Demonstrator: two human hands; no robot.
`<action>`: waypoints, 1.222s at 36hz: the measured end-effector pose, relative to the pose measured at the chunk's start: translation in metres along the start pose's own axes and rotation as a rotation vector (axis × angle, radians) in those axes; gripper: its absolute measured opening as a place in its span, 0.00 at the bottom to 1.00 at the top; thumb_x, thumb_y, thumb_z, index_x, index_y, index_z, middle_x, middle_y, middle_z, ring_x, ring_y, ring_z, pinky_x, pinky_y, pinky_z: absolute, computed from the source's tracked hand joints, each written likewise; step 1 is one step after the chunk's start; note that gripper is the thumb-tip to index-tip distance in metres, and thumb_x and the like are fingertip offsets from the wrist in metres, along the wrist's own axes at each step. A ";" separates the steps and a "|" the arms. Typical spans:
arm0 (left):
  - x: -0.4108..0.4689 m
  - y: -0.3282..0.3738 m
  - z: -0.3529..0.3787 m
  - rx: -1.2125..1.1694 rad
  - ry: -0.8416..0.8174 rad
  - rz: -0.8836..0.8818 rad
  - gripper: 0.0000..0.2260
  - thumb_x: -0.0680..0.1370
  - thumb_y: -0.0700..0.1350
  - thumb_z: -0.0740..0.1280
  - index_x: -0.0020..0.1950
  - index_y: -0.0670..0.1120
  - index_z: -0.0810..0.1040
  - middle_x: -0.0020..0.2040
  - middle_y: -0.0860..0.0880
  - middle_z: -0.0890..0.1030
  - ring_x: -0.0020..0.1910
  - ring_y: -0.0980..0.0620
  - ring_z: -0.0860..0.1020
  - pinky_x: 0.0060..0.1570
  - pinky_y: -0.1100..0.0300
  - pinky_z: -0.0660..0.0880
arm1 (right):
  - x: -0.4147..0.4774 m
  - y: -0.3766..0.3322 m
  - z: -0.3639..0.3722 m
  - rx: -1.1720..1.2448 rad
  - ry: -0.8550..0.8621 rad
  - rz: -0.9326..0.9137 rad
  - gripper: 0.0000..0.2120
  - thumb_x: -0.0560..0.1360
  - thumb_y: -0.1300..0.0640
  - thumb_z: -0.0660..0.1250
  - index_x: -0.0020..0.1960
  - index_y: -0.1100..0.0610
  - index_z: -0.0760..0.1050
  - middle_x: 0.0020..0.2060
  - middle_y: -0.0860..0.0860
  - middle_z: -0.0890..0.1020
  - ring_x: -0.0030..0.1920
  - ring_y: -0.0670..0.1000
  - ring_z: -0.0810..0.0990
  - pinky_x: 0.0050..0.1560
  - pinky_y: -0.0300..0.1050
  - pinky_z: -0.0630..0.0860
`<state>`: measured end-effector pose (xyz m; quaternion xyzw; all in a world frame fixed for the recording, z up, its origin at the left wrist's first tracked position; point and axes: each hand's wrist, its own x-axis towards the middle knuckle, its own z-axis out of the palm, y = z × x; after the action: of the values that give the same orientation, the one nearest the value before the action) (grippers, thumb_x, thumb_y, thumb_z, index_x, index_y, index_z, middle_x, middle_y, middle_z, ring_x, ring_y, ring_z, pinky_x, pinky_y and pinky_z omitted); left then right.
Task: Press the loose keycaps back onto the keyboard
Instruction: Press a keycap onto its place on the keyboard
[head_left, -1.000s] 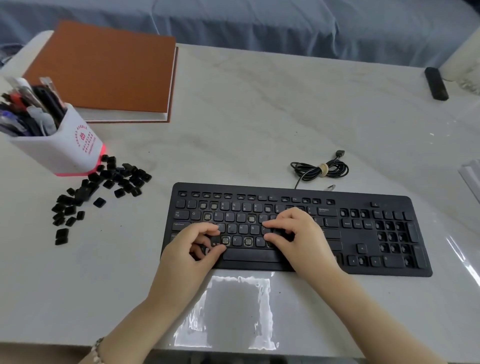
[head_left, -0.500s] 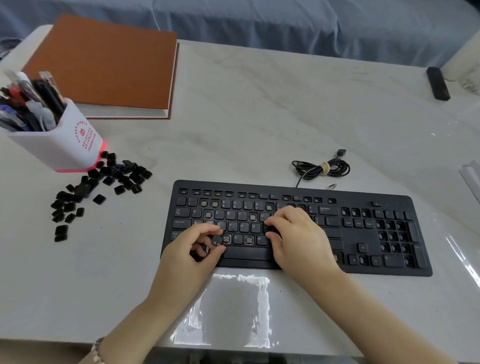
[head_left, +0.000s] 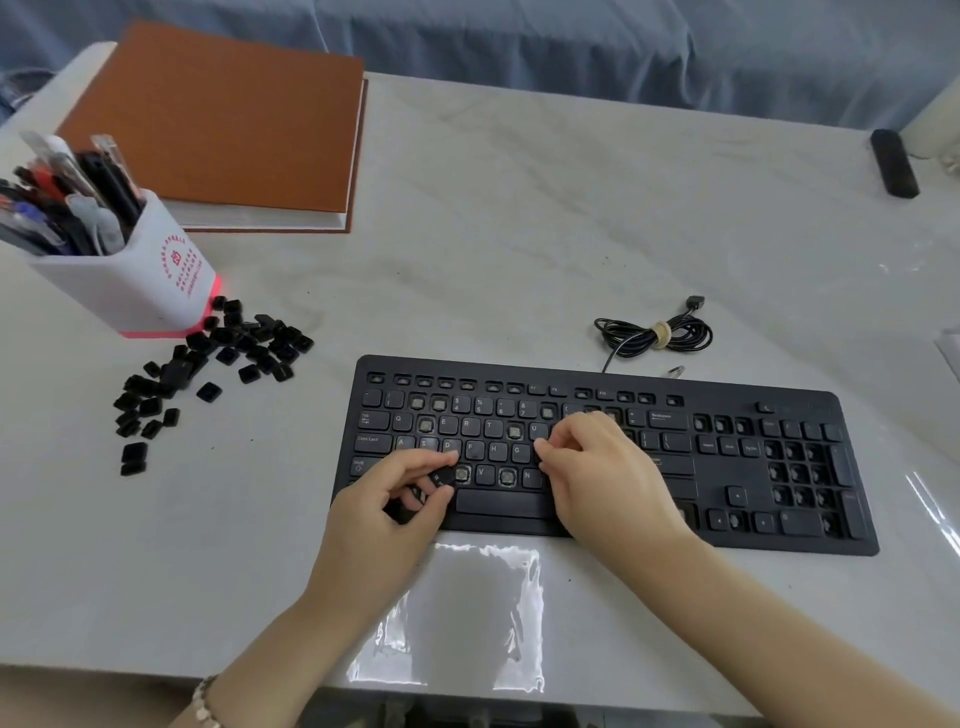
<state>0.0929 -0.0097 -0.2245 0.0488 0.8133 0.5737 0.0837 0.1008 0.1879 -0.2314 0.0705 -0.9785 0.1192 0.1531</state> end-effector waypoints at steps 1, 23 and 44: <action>0.000 0.000 0.000 0.010 0.002 0.011 0.16 0.72 0.34 0.71 0.50 0.55 0.81 0.40 0.56 0.80 0.36 0.56 0.74 0.40 0.74 0.70 | -0.003 0.002 0.000 -0.021 0.014 -0.024 0.08 0.61 0.67 0.77 0.38 0.63 0.80 0.33 0.53 0.76 0.33 0.56 0.76 0.22 0.40 0.71; 0.017 0.015 -0.014 -0.139 0.224 -0.037 0.15 0.75 0.32 0.67 0.46 0.53 0.81 0.47 0.58 0.82 0.44 0.65 0.79 0.45 0.76 0.71 | -0.028 0.008 0.010 0.031 0.099 -0.035 0.15 0.73 0.56 0.59 0.52 0.58 0.81 0.58 0.58 0.77 0.61 0.57 0.71 0.60 0.53 0.68; 0.051 0.018 -0.020 0.169 0.081 0.149 0.10 0.72 0.32 0.70 0.43 0.47 0.83 0.47 0.56 0.80 0.42 0.65 0.78 0.44 0.76 0.71 | 0.035 0.036 0.015 0.186 0.060 0.396 0.14 0.75 0.56 0.63 0.53 0.63 0.80 0.53 0.56 0.81 0.61 0.58 0.75 0.62 0.51 0.66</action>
<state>0.0384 -0.0136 -0.2052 0.0929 0.8556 0.5092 0.0036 0.0570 0.2154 -0.2414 -0.1128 -0.9530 0.2388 0.1484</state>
